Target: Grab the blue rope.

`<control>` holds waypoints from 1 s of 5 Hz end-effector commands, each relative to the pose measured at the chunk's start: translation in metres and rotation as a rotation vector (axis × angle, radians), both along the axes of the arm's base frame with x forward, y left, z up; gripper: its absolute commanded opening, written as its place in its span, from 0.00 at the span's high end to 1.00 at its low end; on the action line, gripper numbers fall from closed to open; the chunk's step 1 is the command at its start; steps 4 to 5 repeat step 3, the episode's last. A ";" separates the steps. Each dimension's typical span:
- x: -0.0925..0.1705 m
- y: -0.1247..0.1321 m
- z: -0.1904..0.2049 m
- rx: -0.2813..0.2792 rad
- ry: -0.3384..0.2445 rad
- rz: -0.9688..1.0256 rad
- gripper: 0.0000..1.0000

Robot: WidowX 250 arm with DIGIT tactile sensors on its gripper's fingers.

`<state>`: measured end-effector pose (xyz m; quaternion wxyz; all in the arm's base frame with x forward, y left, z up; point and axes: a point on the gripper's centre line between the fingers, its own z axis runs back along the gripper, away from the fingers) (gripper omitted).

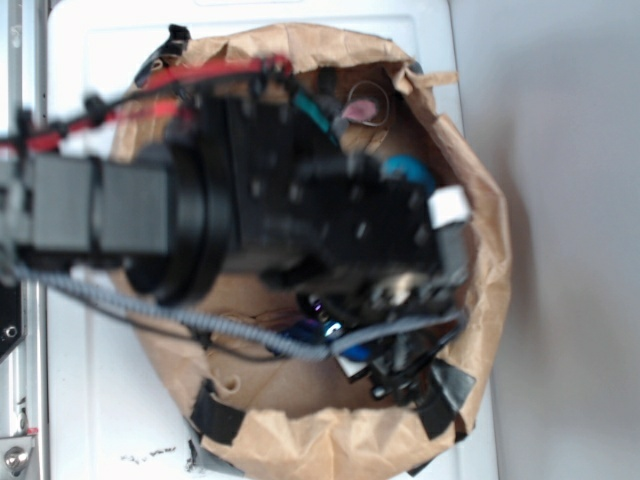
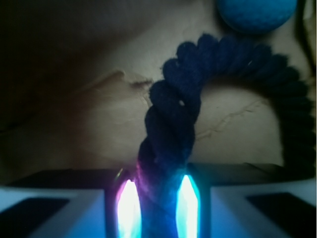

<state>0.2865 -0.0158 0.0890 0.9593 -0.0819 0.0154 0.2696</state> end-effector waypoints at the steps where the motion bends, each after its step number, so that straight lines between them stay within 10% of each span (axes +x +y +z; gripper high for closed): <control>1: -0.009 0.023 0.086 0.110 -0.102 0.088 1.00; 5: -0.017 0.042 0.106 0.177 -0.120 0.131 1.00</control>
